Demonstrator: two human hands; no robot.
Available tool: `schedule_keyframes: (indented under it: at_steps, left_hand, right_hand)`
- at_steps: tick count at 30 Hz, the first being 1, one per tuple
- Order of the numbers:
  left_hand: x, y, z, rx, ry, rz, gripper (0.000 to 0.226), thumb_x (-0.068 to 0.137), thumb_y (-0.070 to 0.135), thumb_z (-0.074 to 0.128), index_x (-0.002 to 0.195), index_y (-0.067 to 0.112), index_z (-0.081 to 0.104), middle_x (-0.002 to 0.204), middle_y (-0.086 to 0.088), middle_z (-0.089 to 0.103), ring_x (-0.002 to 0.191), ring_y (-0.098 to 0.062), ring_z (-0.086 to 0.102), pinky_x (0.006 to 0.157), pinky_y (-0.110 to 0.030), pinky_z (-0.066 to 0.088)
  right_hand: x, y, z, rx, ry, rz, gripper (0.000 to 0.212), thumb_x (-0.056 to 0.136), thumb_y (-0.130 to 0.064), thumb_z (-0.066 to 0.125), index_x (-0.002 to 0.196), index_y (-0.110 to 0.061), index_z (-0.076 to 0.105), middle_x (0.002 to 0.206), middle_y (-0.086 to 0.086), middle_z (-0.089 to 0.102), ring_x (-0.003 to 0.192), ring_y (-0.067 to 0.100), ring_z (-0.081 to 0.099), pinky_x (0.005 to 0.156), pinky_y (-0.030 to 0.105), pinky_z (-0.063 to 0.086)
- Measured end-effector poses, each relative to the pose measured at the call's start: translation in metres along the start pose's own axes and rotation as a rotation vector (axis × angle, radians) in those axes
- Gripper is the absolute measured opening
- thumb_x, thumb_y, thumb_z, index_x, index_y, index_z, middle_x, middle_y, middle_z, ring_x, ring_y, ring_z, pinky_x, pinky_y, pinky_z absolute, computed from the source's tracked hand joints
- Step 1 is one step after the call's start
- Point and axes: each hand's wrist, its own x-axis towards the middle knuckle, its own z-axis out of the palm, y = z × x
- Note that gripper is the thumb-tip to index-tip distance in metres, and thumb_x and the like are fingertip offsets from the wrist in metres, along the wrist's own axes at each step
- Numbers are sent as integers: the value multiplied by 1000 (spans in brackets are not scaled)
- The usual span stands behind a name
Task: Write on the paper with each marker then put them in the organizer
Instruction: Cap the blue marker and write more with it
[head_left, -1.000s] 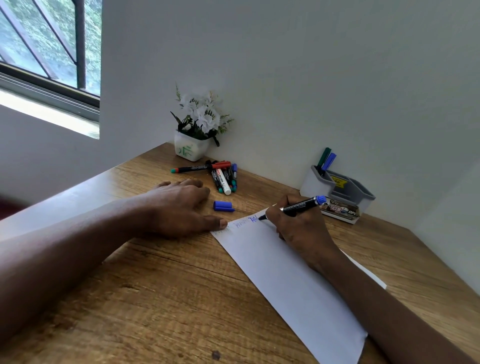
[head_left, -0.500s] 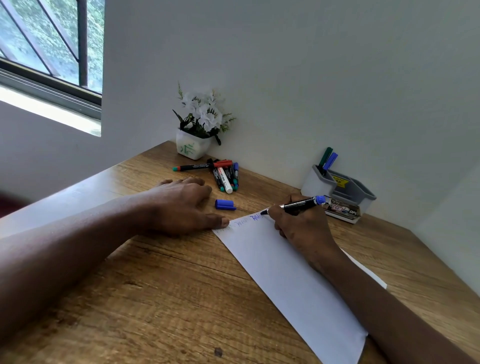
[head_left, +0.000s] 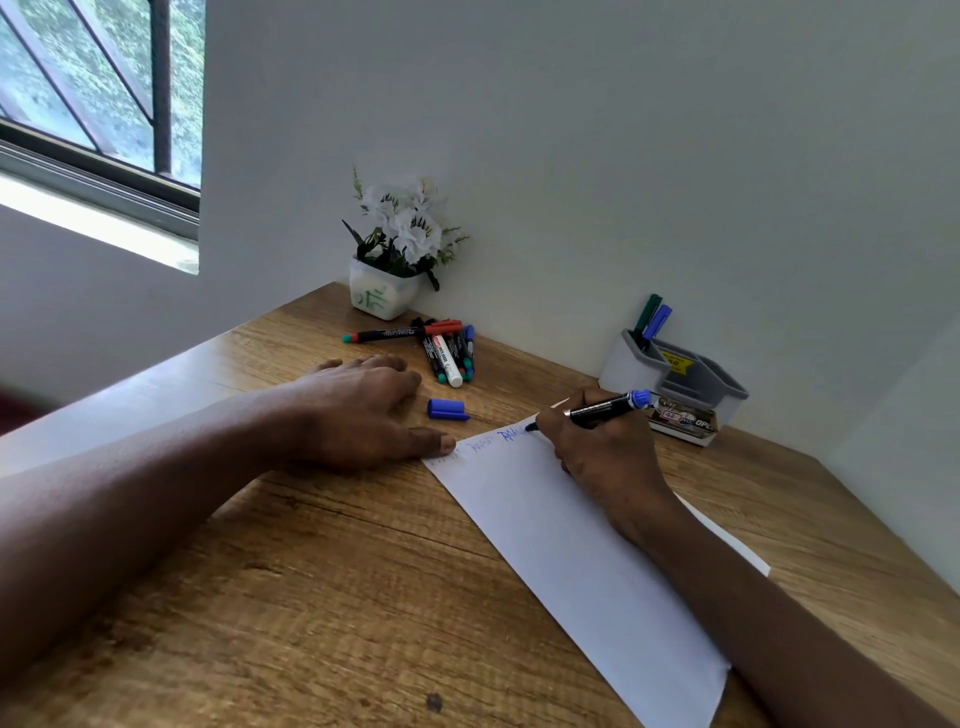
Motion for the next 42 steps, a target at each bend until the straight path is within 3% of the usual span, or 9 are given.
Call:
schedule_keyframes:
  at_steps: [3,11,16,19,23,27,30,38,42]
  left_hand:
    - [-1,0,0,4,1,1,91,86,78,45,159,28,24,170,2,14,155,-21,18,125,-48,20]
    - [1,-1,1,-8,4,4,90,86,78,45,159,29,25,170,2,13,155,-21,16,125,-47,18]
    - [3,-4,3,-7,19,12,92,85,80,43,159,30,23,170,3,13,155,-21,16,125,-48,17]
    - [3,-5,4,-9,39,24,94,83,82,42,159,31,23,170,4,14,154,-20,18,125,-46,18]
    - [-3,-3,6,-43,114,40,87,86,76,47,159,32,25,167,5,24,152,-17,26,123,-42,24]
    - [-6,-3,12,-85,393,149,54,96,54,56,147,40,46,152,10,51,139,-15,47,110,-40,42]
    - [-1,2,13,-58,530,196,39,96,45,60,135,41,60,142,14,59,133,-13,51,106,-41,46]
    - [17,8,17,58,548,184,46,93,53,61,136,38,57,136,18,55,122,-8,54,95,-27,48]
    - [26,5,17,26,492,203,20,96,48,60,112,39,69,110,23,60,98,1,57,75,-15,43]
  right_hand:
    - [0,1,0,34,-3,17,24,79,-25,78,76,-4,67,59,8,67,56,17,60,64,40,56]
    - [0,2,1,9,49,18,19,79,-26,79,78,-8,71,65,11,70,60,23,64,66,45,59]
    - [-2,0,0,69,33,62,17,84,-22,79,76,-10,70,60,5,69,48,11,59,51,26,50]
    - [0,0,-4,224,25,134,14,88,-21,76,79,-12,69,60,2,69,46,8,58,45,21,45]
    - [3,-2,-8,436,-2,192,7,90,-17,74,91,-11,72,72,5,75,62,13,67,51,23,48]
    - [0,-2,-11,491,-42,160,10,90,-14,72,97,-8,72,79,6,77,69,15,69,51,25,47]
    - [-3,-4,-12,471,-104,115,8,91,-19,71,96,-15,76,83,4,79,74,15,69,51,25,44]
    - [-8,-13,-14,525,-163,79,23,98,-34,63,92,-17,78,82,5,79,72,16,68,49,23,43]
    - [-7,-12,-15,531,-174,84,24,99,-32,61,97,-16,78,83,5,79,72,15,68,47,20,42]
